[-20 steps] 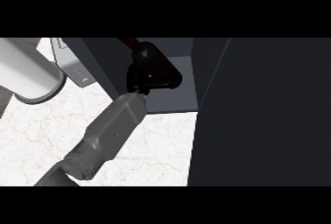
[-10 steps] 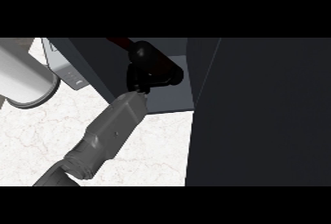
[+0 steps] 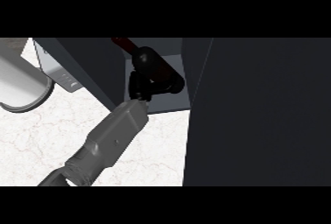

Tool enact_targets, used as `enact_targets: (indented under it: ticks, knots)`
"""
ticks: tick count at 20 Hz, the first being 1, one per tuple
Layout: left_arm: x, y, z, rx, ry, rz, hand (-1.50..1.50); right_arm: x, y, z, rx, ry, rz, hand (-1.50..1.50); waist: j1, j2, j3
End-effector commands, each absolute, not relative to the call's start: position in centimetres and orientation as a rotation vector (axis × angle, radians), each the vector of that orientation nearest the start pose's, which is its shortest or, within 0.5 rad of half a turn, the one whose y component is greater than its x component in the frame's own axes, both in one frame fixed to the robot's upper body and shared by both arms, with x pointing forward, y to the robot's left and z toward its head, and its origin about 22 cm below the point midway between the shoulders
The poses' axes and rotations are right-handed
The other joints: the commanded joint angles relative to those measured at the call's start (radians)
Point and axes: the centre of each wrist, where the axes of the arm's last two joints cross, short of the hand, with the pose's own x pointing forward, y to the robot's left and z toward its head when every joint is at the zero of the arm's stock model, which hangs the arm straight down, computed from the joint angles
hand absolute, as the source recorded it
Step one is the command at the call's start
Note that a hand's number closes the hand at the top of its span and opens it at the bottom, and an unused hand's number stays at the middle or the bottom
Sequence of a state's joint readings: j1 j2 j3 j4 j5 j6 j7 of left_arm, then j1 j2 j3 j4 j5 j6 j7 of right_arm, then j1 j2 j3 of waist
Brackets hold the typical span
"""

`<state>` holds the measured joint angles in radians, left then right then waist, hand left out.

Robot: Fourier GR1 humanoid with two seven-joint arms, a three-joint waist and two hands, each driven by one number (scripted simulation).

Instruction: Pick up the wine, place it into the cabinet and close the cabinet

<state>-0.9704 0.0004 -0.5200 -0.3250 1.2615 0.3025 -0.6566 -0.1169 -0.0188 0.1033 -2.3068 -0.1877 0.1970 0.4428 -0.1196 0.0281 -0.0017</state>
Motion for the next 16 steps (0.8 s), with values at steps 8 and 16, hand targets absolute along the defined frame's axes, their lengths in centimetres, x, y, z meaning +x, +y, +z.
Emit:
enact_targets:
  ticks: [8, 16]
  knots:
    - [38.1, 7.7, -1.6, -0.192, -1.564, 0.526, 1.50, 19.2, -19.8, 17.6, 0.400, -1.953, 0.323, -1.50, -0.018, 0.004, 0.000]
    - [38.9, 6.9, 0.0, -0.185, -1.580, 0.576, -1.50, 19.8, -20.1, 18.2, 0.378, -1.948, 0.336, -1.50, -0.016, 0.007, 0.000]
